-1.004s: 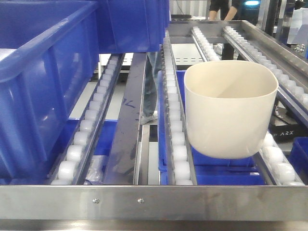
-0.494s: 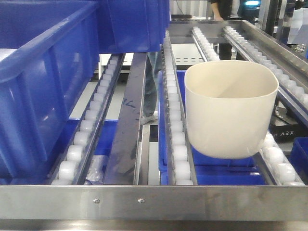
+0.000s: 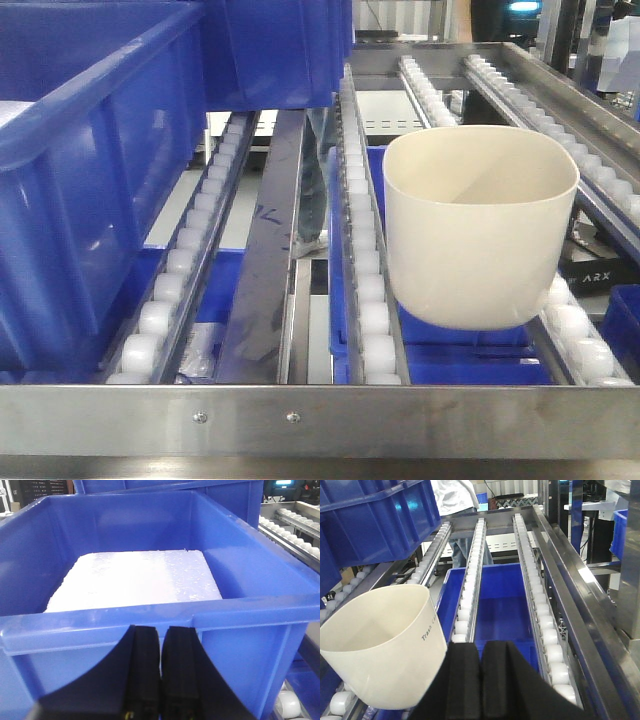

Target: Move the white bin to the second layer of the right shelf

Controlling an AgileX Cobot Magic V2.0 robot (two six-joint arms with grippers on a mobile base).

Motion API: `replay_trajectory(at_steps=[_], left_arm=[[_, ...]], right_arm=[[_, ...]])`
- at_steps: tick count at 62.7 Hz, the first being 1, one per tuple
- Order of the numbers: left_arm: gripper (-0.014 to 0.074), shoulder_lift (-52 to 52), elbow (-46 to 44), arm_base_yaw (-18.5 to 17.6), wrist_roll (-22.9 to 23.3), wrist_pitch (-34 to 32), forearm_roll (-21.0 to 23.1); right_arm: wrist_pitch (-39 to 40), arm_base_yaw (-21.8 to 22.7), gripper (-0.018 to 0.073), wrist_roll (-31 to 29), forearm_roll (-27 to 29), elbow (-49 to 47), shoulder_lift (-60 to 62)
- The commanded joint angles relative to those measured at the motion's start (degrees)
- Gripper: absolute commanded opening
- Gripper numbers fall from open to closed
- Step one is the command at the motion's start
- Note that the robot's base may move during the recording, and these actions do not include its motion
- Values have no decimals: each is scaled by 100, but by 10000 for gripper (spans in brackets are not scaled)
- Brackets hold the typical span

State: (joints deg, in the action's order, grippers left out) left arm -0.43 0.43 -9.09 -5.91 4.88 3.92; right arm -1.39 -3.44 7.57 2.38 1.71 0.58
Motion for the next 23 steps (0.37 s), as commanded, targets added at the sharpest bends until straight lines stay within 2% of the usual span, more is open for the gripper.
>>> replay_trajectory(at_steps=[1,23], left_arm=[[85,-80,211,-3,20,-488,31],[85,-80,211,-3,20,-488,31]], right_arm=[[494,36,48,-14,-74,-95,117],[494,36,48,-14,-74,-95,117]])
